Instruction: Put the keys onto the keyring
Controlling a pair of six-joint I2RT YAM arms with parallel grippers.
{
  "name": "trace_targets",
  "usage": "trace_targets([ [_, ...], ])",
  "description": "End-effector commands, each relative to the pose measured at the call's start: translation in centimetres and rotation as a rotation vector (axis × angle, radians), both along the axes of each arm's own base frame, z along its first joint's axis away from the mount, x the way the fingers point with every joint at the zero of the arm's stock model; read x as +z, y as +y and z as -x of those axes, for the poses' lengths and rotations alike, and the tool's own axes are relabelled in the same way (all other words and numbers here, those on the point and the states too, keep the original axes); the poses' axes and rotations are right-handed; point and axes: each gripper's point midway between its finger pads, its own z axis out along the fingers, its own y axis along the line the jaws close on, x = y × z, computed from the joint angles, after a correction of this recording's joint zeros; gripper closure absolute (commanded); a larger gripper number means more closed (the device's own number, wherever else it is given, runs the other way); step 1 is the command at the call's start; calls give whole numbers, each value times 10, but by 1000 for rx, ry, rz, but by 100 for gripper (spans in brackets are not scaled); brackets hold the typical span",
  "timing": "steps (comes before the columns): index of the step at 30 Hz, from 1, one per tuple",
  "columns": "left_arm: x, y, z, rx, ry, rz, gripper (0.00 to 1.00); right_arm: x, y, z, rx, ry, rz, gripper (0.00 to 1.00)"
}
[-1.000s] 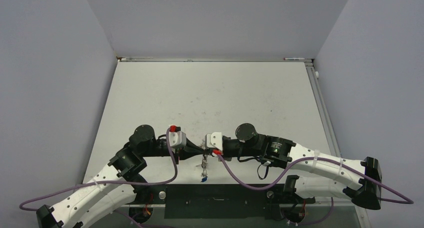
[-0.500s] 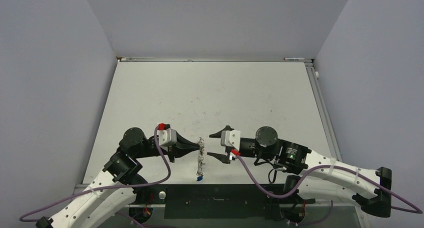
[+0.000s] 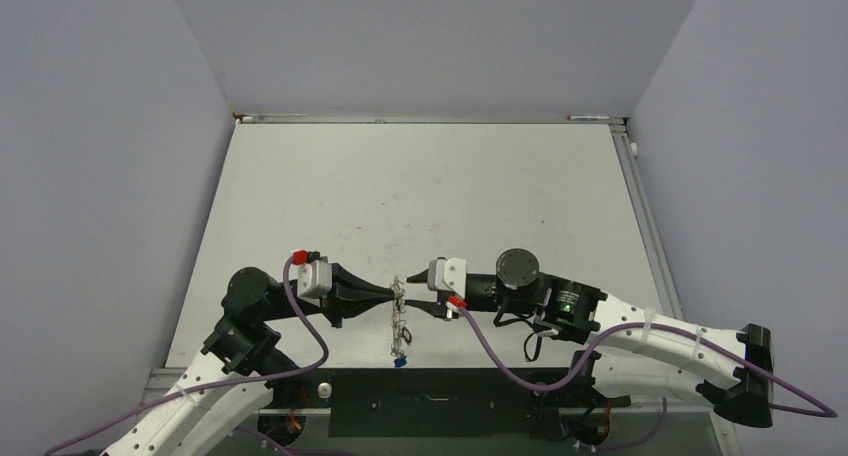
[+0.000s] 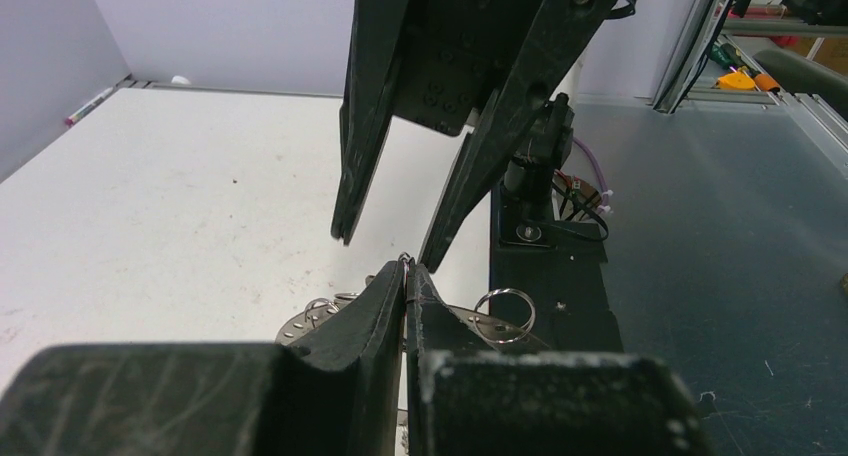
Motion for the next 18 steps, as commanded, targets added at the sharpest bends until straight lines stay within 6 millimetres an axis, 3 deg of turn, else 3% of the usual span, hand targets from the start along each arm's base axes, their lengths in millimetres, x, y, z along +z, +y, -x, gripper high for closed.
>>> trace_targets([
  [1, 29, 4, 7, -19, -83, 83, 100, 32, 11, 8, 72, -14, -55, 63],
  [18, 26, 5, 6, -13, -83, 69, 100, 28, 15, 9, 88, -8, -25, 69],
])
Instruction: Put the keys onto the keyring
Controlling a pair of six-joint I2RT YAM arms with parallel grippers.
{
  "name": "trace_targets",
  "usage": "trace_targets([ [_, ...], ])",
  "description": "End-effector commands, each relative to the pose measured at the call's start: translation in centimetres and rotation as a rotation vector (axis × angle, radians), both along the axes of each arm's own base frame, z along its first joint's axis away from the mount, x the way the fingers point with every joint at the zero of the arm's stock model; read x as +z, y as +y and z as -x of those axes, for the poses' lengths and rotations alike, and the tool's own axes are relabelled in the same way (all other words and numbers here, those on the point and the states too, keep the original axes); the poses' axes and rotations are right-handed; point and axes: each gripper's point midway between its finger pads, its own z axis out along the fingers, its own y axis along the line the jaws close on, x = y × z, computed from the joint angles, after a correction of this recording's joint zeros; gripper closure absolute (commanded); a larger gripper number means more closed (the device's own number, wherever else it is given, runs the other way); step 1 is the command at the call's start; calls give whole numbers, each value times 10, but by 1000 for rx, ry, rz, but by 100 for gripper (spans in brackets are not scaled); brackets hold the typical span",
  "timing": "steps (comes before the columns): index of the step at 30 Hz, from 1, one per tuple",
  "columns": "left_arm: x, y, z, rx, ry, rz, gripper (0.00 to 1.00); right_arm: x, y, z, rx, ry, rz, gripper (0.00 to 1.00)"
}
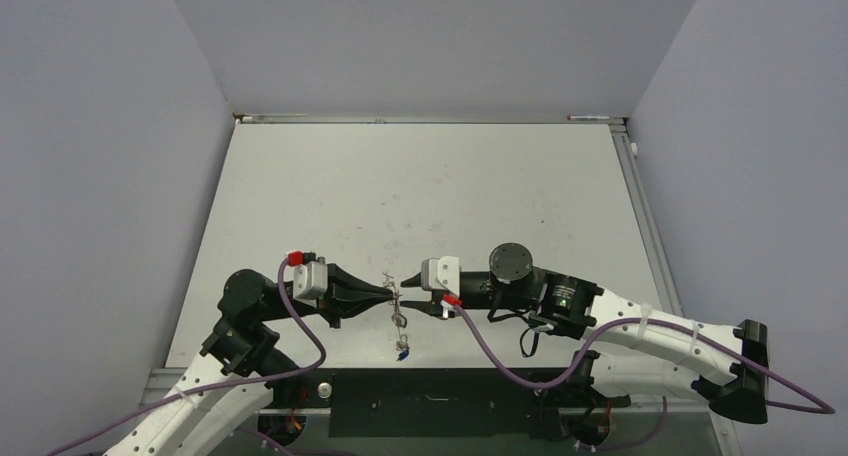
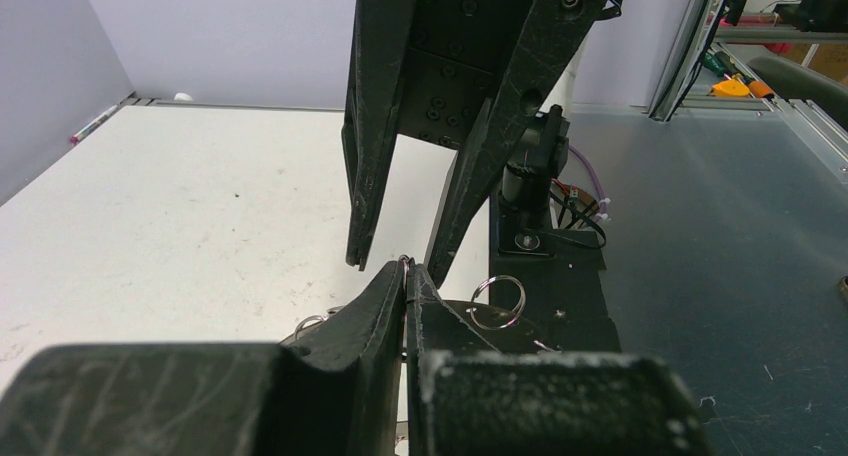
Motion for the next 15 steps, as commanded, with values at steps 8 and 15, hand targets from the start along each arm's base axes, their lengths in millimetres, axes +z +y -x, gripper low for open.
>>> trace_targets([
  [8, 15, 2, 2, -5, -55, 36, 100, 24, 7, -1, 21, -32, -46, 71],
  [15, 14, 1, 2, -9, -52, 34, 100, 29, 4, -1, 14, -47, -61, 70],
])
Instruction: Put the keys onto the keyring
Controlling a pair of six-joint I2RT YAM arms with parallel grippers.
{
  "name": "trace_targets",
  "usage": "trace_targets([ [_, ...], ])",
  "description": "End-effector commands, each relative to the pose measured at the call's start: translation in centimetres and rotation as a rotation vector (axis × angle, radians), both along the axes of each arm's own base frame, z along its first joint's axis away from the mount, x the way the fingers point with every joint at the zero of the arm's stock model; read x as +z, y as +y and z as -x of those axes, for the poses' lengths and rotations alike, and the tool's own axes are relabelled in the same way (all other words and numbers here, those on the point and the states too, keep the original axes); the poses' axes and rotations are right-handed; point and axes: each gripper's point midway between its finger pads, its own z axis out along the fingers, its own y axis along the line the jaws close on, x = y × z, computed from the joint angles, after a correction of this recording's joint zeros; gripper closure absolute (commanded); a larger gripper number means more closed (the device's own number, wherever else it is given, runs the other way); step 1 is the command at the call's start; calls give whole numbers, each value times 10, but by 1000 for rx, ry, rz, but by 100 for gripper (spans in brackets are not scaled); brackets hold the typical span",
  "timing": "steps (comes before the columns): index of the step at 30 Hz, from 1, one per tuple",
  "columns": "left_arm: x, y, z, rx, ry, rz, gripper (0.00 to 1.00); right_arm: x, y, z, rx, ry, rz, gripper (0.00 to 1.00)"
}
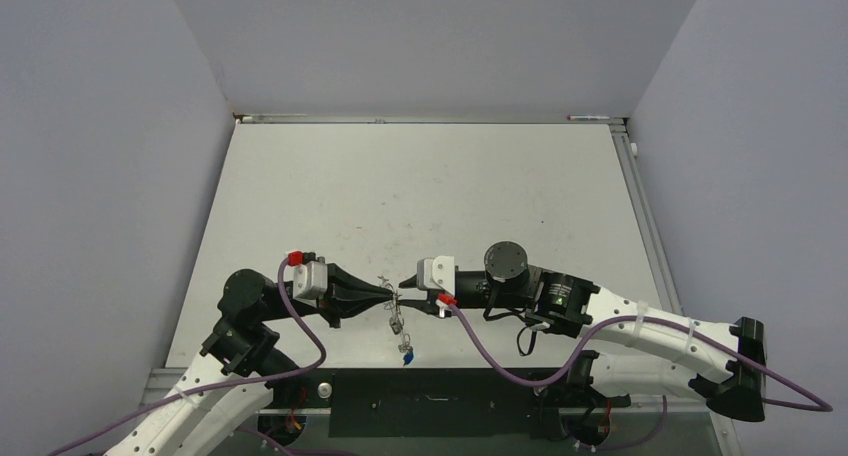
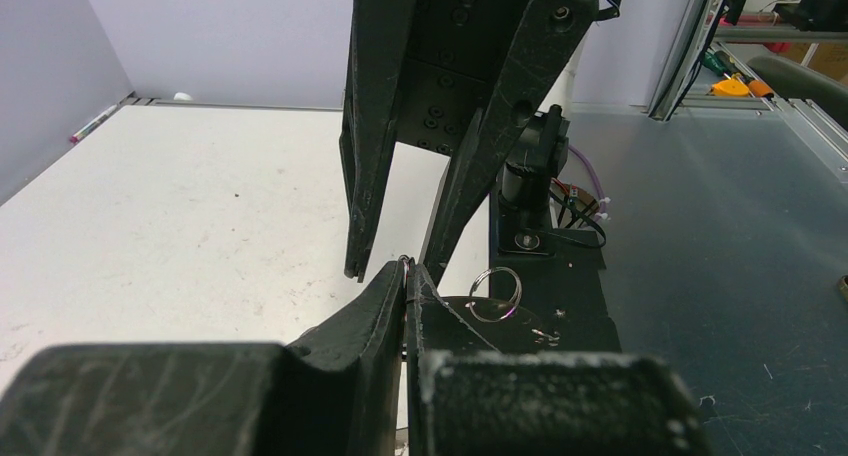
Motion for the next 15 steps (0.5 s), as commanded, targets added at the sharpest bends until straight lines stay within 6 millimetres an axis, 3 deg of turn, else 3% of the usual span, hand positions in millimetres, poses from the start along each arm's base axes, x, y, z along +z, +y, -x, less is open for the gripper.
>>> trace_targets([
  [1, 14, 1, 2, -10, -52, 34, 100, 34, 1, 1, 14, -49, -86, 70],
  [15, 13, 0, 0, -6, -44, 29, 100, 32, 1, 1, 15, -47, -80, 85],
])
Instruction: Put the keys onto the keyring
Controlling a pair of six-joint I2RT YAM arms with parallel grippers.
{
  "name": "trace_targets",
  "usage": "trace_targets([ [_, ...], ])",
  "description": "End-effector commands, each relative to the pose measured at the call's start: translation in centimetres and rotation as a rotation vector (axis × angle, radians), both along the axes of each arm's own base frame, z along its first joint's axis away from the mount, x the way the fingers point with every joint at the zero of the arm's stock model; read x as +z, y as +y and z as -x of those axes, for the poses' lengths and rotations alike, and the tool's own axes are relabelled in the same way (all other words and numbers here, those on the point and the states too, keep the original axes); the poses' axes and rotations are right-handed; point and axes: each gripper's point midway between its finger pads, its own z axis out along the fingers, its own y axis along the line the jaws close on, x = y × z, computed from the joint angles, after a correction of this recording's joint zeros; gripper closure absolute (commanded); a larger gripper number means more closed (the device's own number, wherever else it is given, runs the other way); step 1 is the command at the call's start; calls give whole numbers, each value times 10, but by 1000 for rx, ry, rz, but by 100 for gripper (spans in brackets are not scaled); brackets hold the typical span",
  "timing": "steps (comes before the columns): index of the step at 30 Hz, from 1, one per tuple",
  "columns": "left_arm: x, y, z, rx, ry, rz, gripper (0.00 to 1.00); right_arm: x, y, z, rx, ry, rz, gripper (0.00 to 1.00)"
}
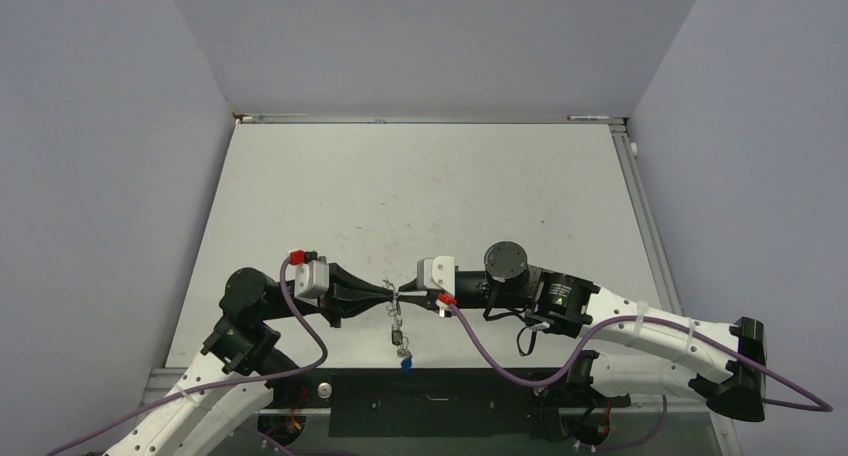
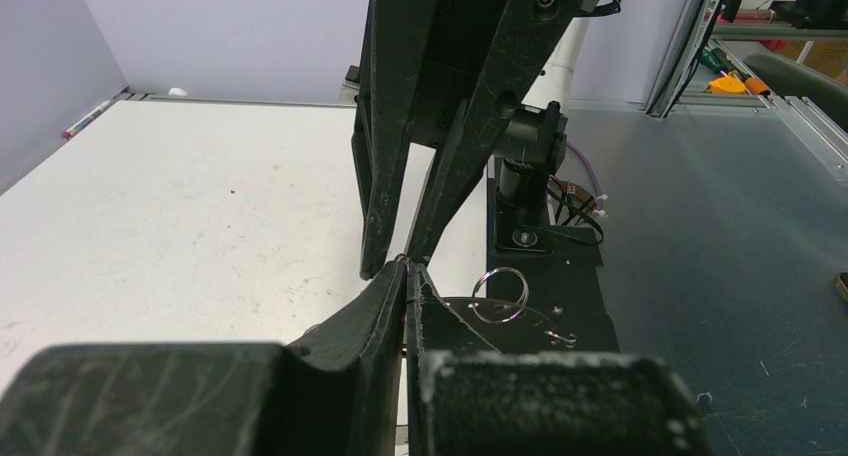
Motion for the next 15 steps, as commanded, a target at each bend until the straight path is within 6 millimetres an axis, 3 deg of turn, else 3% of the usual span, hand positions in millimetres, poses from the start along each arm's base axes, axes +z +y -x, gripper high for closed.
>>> trace_targets([
  [1, 15, 1, 0, 0, -52, 36, 100, 32, 0, 2, 18, -43, -80, 87],
  [4, 15, 1, 0, 1, -51, 36, 100, 29, 1, 3, 26, -44, -78, 94],
  [15, 27, 9, -4, 68, -86, 72, 100, 38, -5, -12, -111, 24, -253, 95],
])
